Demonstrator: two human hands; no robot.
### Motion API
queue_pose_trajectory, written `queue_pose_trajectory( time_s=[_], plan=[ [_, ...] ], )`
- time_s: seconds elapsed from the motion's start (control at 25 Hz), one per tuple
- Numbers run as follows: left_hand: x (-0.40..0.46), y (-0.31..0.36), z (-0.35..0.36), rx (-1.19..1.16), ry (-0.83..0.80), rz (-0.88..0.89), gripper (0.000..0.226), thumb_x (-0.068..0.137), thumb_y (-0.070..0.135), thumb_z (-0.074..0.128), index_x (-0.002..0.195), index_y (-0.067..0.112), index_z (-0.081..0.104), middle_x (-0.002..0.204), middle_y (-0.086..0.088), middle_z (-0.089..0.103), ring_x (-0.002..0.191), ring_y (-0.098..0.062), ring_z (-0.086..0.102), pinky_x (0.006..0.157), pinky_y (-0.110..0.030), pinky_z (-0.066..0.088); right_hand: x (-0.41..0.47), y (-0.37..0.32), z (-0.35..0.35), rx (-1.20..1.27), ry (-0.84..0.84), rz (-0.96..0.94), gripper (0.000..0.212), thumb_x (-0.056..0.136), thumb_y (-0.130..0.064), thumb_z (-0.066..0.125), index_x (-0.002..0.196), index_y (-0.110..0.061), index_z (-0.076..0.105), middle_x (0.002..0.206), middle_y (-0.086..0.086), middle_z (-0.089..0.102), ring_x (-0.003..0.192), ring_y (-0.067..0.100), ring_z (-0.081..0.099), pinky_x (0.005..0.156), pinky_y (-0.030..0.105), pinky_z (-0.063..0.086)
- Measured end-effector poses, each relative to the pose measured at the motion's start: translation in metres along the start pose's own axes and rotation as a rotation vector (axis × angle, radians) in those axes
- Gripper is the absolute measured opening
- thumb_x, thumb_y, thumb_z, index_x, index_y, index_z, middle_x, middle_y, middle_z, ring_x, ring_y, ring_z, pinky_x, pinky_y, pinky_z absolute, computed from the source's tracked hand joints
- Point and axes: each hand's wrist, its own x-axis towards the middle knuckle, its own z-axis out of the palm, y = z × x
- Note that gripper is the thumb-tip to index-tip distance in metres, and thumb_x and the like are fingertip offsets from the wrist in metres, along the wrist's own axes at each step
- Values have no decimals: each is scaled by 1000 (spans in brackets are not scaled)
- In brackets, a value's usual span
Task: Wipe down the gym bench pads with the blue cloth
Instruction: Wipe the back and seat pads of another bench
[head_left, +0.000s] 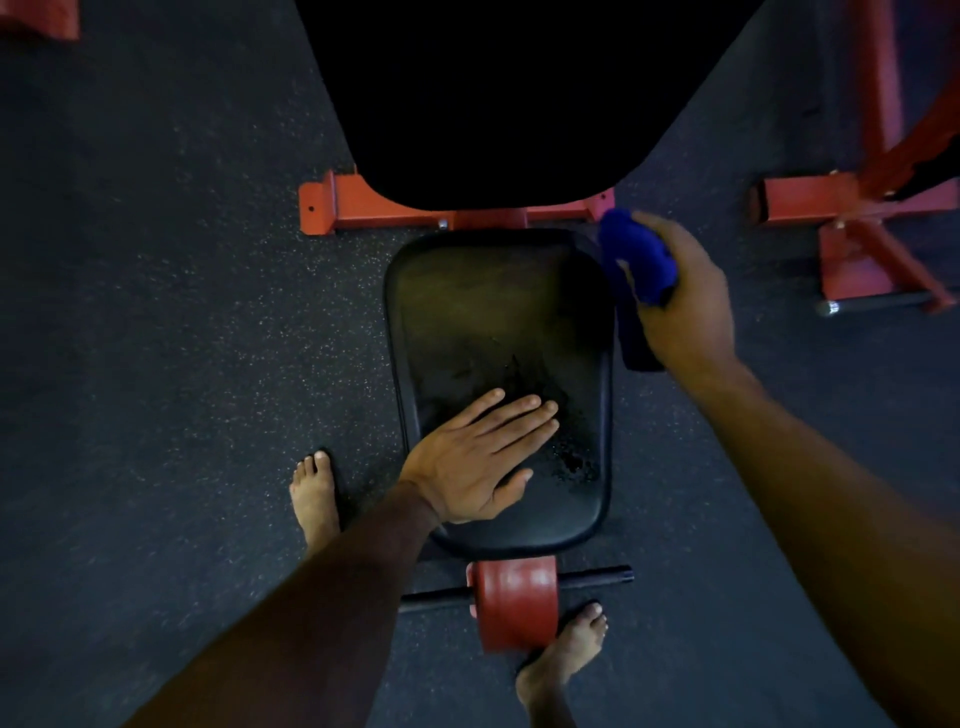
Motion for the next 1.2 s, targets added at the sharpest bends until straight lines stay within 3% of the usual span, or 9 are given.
queue_pose_trajectory(
  time_s=[0.08,0.2,0.4,0.56,0.72,0.84,1.04,1.2],
  plan=[
    [1,0,-4,-13,-18,-6,60,103,39,39,156,13,41,164,-3,36,153,-17,30,128,-42,15,-34,0,4,113,110,141,46,93,-12,63,136,-24,52,131,-5,60,121,11,56,106,34,44],
    [2,1,-8,-24,-16,10,56,104,38,40,152,11,48,160,-4,43,152,-18,34,127,-44,20,-67,-12,22,173,146,235,39,95,-27,63,132,-33,50,122,-16,59,110,-1,55,94,22,45],
    [-6,-2,-19,-70,137,-311,53,106,37,39,151,10,49,161,-10,41,153,-25,31,121,-56,29,-41,-20,21,84,118,132,46,90,-29,66,132,-18,49,127,1,58,114,14,56,94,29,45],
    [19,-64,-94,159,171,-9,50,107,30,44,153,11,46,162,-10,39,153,-26,32,126,-55,17,-46,-32,30,13,78,218,62,74,-30,69,132,-17,49,125,8,54,115,25,53,92,37,45],
    [73,-105,-221,452,52,377,51,106,28,44,153,7,45,160,-12,42,152,-27,34,127,-55,14,-81,-77,36,-46,-28,403,66,80,-18,76,139,-15,46,134,10,50,125,29,46,100,46,45],
    [119,-115,-294,679,-19,601,52,105,31,46,151,7,48,157,-13,47,149,-28,39,127,-54,17,-82,-101,41,-89,0,488,67,81,-18,74,140,-17,43,134,7,49,126,28,44,97,50,48],
    [159,-141,-318,960,-86,760,54,109,28,26,157,3,33,164,-17,34,153,-30,30,128,-50,14,-38,-81,60,-343,100,413,61,80,-34,74,132,-13,50,122,11,56,115,33,51,96,48,42],
    [162,-152,-304,1037,2,778,51,109,24,27,154,0,36,159,-20,41,148,-33,40,126,-46,17,-5,-60,96,-323,190,474,63,86,-33,68,139,-9,45,133,20,46,128,40,44,106,55,36]
  ],
)
